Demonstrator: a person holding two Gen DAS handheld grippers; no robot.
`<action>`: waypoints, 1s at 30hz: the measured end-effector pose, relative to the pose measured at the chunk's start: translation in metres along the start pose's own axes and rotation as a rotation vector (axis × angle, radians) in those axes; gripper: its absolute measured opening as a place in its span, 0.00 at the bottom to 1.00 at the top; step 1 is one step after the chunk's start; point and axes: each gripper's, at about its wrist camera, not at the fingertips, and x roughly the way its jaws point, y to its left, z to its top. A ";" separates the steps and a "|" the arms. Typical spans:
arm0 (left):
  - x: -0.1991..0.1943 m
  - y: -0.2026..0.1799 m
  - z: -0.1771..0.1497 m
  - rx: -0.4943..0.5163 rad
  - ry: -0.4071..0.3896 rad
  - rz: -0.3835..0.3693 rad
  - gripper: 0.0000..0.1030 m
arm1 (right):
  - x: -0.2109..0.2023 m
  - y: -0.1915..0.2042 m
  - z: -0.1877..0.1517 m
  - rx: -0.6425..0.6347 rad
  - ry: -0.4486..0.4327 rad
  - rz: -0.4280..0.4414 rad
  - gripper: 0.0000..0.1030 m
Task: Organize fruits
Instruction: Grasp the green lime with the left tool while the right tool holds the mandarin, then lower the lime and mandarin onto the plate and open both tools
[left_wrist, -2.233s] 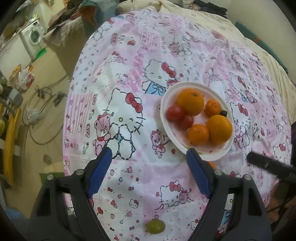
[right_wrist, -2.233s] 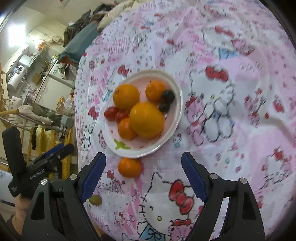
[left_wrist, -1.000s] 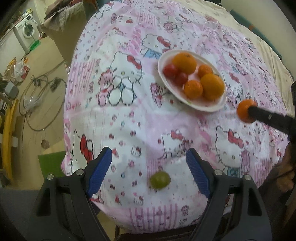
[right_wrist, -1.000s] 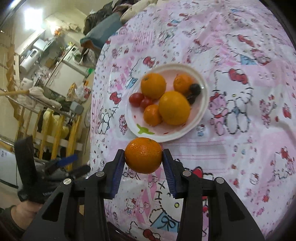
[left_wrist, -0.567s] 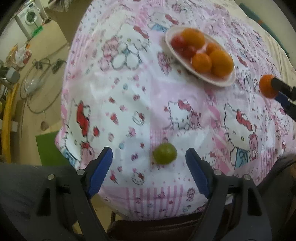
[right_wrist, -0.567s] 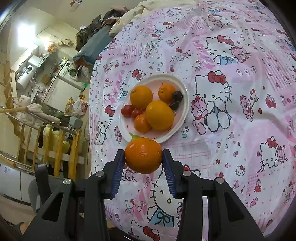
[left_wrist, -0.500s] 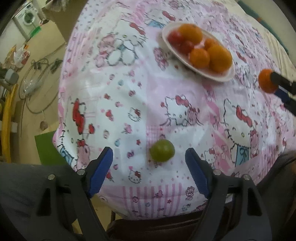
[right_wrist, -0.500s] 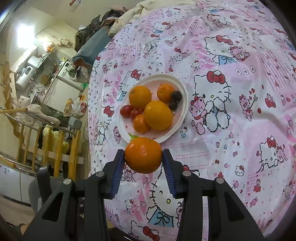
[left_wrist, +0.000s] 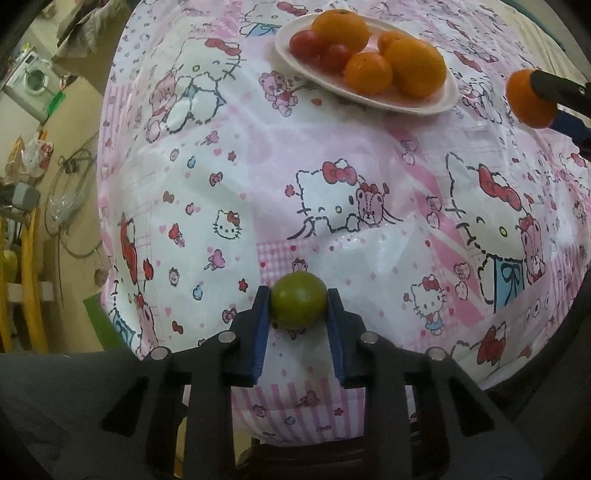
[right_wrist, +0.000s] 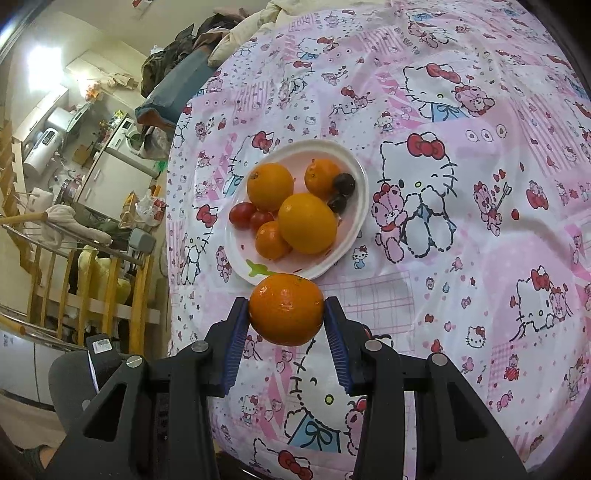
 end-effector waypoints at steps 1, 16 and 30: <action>-0.002 0.000 0.000 -0.003 -0.004 -0.003 0.24 | 0.000 0.000 0.000 0.000 0.000 0.001 0.42; -0.061 0.004 0.042 -0.038 -0.123 -0.083 0.24 | -0.016 -0.003 0.006 0.017 -0.054 0.029 0.42; -0.075 0.000 0.111 0.003 -0.173 -0.079 0.24 | -0.039 -0.008 0.029 0.015 -0.129 0.037 0.42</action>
